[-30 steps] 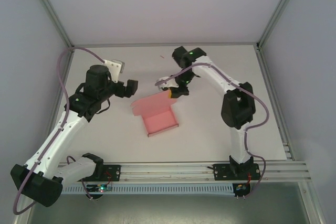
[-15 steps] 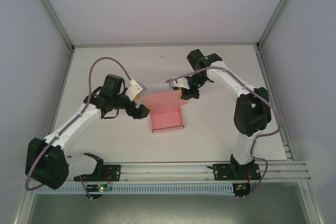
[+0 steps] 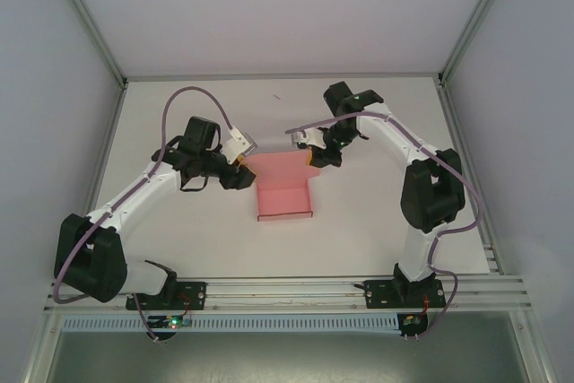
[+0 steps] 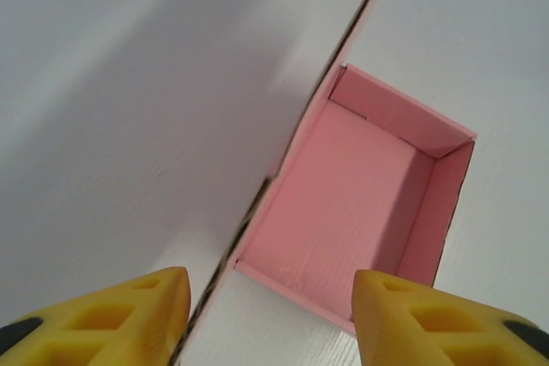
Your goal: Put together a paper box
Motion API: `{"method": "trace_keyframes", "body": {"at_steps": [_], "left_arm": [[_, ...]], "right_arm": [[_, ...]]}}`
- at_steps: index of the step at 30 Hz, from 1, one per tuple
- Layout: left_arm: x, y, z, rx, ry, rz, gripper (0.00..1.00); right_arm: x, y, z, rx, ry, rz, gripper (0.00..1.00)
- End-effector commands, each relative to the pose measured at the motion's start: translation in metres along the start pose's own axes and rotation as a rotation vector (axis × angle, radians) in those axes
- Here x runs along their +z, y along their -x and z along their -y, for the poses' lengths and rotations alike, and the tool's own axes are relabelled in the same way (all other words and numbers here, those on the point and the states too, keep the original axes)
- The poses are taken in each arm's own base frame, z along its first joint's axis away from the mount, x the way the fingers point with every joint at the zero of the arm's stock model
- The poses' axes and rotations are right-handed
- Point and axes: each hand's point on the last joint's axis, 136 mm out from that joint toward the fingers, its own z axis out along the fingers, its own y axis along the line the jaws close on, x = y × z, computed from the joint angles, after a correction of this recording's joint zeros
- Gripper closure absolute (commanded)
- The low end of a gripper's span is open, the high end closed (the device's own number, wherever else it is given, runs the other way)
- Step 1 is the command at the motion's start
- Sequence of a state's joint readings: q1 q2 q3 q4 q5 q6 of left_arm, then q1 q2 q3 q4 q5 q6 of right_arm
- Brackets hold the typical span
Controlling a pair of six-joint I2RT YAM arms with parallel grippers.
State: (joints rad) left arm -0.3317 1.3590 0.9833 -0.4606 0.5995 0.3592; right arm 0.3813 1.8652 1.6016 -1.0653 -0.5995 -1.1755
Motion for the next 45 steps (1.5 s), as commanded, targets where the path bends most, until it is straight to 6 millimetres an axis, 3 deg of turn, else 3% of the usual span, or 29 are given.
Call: {"method": "trace_keyframes", "body": {"at_steps": [1, 6, 7, 9, 11, 17, 22, 27, 29, 31, 35, 40, 45], "left_arm": [[-0.002, 0.001, -0.002, 0.002, -0.003, -0.034, 0.5], [0.003, 0.004, -0.003, 0.017, -0.005, -0.054, 0.67], [0.003, 0.005, -0.003, 0.018, -0.003, -0.05, 0.74], [0.005, 0.009, -0.002, 0.03, -0.003, -0.035, 0.99], [0.006, 0.01, -0.007, 0.038, 0.031, -0.026, 1.0], [0.005, 0.006, -0.018, 0.043, 0.097, -0.052, 1.0], [0.002, 0.01, -0.019, 0.061, 0.121, -0.033, 1.0], [0.0, 0.014, -0.021, 0.07, 0.14, -0.006, 1.0], [0.001, 0.016, -0.025, 0.048, 0.162, 0.001, 1.0], [0.001, 0.019, -0.036, -0.004, 0.215, 0.013, 1.0], [-0.003, 0.038, -0.068, -0.233, 0.404, 0.089, 1.0], [0.006, 0.07, -0.076, -0.328, 0.62, 0.178, 1.0], [0.041, 0.078, -0.084, -0.528, 0.616, 0.165, 1.0]], "right_arm": [[-0.015, 0.015, -0.004, -0.012, 0.003, 0.066, 0.98], [-0.016, 0.015, 0.0, -0.001, -0.002, 0.064, 0.98], [-0.016, 0.015, 0.0, 0.001, -0.003, 0.063, 0.97], [-0.015, 0.016, 0.004, 0.021, -0.018, 0.065, 0.93], [-0.015, 0.012, 0.01, 0.05, -0.043, 0.05, 0.85], [-0.009, -0.003, 0.012, 0.11, -0.036, -0.011, 0.75], [-0.004, -0.015, 0.016, 0.138, -0.043, -0.064, 0.74], [0.002, -0.023, 0.017, 0.164, -0.041, -0.097, 0.8], [0.004, -0.023, 0.018, 0.18, -0.05, -0.101, 0.89], [0.004, -0.022, 0.03, 0.226, -0.131, -0.112, 1.0], [-0.009, -0.006, 0.071, 0.389, -0.445, -0.043, 1.0], [-0.039, 0.012, 0.1, 0.723, -0.781, 0.045, 1.0], [-0.035, 0.038, 0.12, 1.126, -0.75, 0.34, 1.0]]}}
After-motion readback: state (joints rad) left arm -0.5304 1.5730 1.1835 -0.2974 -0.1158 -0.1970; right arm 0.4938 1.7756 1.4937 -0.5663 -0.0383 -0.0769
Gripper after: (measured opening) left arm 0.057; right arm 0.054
